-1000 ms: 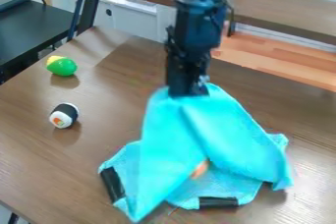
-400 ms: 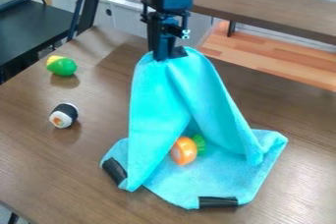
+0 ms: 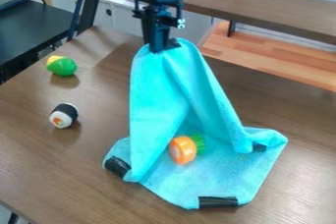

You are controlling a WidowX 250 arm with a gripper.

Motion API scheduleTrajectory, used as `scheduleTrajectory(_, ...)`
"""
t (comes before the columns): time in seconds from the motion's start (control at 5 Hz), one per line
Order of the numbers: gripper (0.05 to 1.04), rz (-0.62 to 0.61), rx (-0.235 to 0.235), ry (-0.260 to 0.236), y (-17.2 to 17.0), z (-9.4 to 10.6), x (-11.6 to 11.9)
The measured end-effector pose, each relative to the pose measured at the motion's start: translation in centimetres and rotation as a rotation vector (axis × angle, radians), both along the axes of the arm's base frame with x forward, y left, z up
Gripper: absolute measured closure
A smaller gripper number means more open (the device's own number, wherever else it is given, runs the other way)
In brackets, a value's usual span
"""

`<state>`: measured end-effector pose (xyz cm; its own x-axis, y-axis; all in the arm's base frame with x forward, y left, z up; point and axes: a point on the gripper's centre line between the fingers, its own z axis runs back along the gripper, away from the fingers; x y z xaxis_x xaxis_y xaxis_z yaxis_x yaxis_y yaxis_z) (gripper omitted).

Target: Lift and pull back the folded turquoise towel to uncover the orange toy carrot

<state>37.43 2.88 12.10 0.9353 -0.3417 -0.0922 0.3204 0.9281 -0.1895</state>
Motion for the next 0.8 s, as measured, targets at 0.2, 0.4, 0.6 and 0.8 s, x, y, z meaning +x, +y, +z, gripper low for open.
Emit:
scheduleTrajectory(0.2,1.034,0.096,-0.032,0.0,1.7,-0.2,0.8)
scheduleTrajectory(0.4,1.033,0.172,-0.031,-0.032,2.7,0.3,1.3)
scheduleTrajectory(0.6,1.034,0.172,0.063,-0.068,4.2,-0.7,1.7)
scheduleTrajectory(0.8,1.033,0.067,0.186,-0.082,4.4,-0.8,2.0)
